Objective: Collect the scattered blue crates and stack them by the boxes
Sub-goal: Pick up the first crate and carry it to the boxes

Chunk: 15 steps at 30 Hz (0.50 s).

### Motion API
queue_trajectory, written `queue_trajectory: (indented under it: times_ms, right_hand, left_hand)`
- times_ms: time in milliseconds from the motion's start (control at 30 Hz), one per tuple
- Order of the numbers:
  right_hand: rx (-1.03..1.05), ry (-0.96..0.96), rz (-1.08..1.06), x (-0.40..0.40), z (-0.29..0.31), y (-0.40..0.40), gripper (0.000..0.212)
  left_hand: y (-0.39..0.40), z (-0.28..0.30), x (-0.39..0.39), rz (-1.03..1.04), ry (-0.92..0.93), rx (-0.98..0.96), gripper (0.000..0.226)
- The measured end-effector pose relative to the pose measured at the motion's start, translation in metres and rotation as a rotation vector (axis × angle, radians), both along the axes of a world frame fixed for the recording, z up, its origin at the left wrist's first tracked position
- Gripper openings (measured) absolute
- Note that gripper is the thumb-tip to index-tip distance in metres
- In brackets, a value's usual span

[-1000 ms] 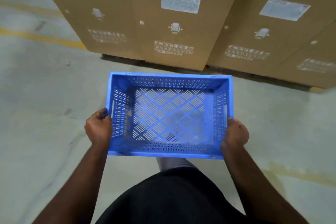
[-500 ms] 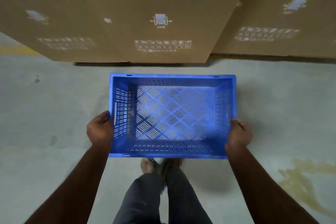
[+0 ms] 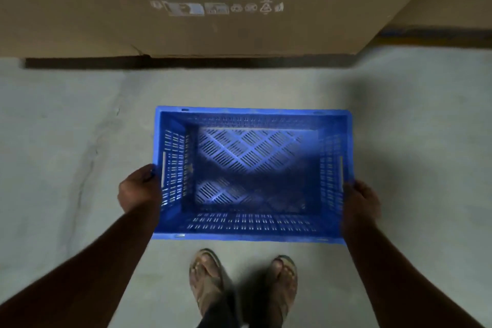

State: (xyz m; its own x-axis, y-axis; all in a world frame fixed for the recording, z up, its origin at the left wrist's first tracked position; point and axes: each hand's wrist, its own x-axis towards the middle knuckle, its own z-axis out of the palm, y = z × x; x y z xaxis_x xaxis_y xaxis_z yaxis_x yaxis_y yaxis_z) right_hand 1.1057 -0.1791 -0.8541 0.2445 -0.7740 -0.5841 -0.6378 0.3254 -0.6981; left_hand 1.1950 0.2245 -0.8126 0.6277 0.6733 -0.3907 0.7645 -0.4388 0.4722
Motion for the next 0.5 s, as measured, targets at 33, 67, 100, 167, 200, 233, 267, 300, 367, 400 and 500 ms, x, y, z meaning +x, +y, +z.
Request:
queue_trajectory:
  times_ms: [33,67,100,167,200,233,267,300,367,400,500]
  right_hand:
    - [-0.014,0.009,0.025,0.001,-0.011,0.001,0.017]
    - [-0.040,0.017,0.058,0.004,-0.021,0.000,0.017]
    - [-0.067,0.029,0.089,0.006,-0.029,-0.002,0.018]
    - [-0.078,0.055,0.118,0.012,-0.041,-0.006,0.021]
    - [-0.065,0.068,0.125,0.016,-0.045,-0.006,0.022]
    - [-0.064,0.084,0.131,0.020,-0.048,-0.007,0.023]
    - [-0.092,0.108,0.152,0.023,-0.048,-0.007,0.024]
    - [-0.149,0.134,0.212,0.026,-0.046,-0.007,0.026]
    - [-0.305,0.195,0.445,0.029,-0.039,-0.012,0.033]
    - [-0.376,0.219,0.575,0.028,-0.037,-0.016,0.037]
    - [-0.474,0.347,0.881,0.019,-0.027,-0.021,0.056]
  left_hand:
    - [0.001,-0.013,0.005,0.001,-0.003,-0.003,0.026]
    - [0.002,-0.024,0.009,0.005,-0.004,-0.006,0.026]
    - [0.002,-0.032,0.012,0.011,-0.002,-0.013,0.026]
    - [0.002,-0.043,0.014,-0.032,0.005,-0.012,0.024]
    - [0.002,-0.046,0.015,-0.085,0.010,0.000,0.022]
    - [0.002,-0.048,0.017,-0.151,0.011,0.018,0.019]
    - [0.004,-0.049,0.019,-0.220,0.019,0.043,0.019]
    - [0.006,-0.051,0.021,-0.282,0.030,0.066,0.021]
    - [0.010,-0.053,0.022,-0.394,0.072,0.124,0.028]
    - [0.011,-0.054,0.021,-0.461,0.099,0.160,0.032]
    - [0.014,-0.055,0.013,-0.573,0.166,0.202,0.055]
